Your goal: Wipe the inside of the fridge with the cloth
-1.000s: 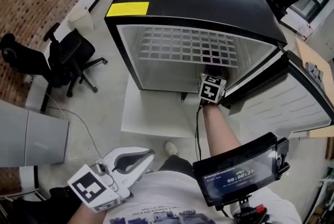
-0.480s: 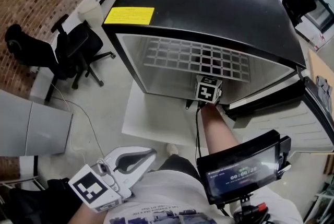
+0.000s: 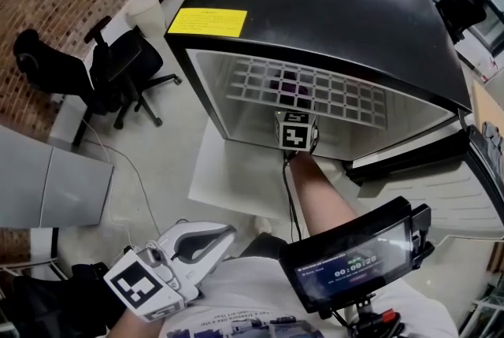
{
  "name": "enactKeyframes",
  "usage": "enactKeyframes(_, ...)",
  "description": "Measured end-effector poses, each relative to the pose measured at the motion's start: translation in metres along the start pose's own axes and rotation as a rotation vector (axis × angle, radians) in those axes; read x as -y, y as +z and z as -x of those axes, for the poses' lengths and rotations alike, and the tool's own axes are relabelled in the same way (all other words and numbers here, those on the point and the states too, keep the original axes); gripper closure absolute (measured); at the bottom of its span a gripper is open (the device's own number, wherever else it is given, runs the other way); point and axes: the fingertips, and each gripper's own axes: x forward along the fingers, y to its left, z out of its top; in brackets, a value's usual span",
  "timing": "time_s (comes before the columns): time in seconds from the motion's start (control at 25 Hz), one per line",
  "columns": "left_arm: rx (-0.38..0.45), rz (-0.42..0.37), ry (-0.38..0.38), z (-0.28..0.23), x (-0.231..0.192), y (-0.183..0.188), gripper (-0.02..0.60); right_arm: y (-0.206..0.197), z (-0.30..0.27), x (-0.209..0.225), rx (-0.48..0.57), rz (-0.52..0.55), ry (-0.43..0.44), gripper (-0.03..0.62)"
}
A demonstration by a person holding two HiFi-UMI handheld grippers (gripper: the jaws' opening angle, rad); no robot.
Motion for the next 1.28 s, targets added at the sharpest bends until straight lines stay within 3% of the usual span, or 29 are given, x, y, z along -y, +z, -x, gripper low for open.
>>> enactKeyframes(0.16, 0.007, 0.01, 0.022, 0.008, -0.003, -0.003, 0.574, 0.003, -0.009, -0.031, 0.005, -0.003, 0.09, 0.52)
enactKeyframes(0.4, 0.011, 0.016, 0.042, 0.02, -0.003, -0.008, 0.574, 0.019, -0.007, -0.063, 0.063, -0.098, 0.209, 0.52)
enactKeyframes(0.56, 0.012, 0.014, 0.039, 0.026, 0.001, -0.011, 0.574, 0.023, 0.004, -0.061, 0.095, -0.124, 0.216, 0.52)
enactKeyframes(0.76, 0.008, 0.005, -0.005, 0.029, 0.014, -0.015, 0.574, 0.025, 0.033, -0.024, 0.128, -0.098, 0.114, 0.52)
enactKeyframes(0.96, 0.004, -0.008, -0.073, 0.024, 0.028, -0.018, 0.574, 0.02, 0.074, 0.048, 0.143, -0.039, -0.111, 0.52)
enactKeyframes(1.08, 0.003, -0.018, -0.112, 0.017, 0.036, -0.019, 0.574, 0.004, 0.094, 0.089, 0.11, -0.047, -0.224, 0.52)
enactKeyframes(1.28, -0.011, -0.037, -0.144, 0.009, 0.047, -0.018, 0.574, -0.027, 0.105, 0.12, 0.024, -0.054, -0.311, 0.52)
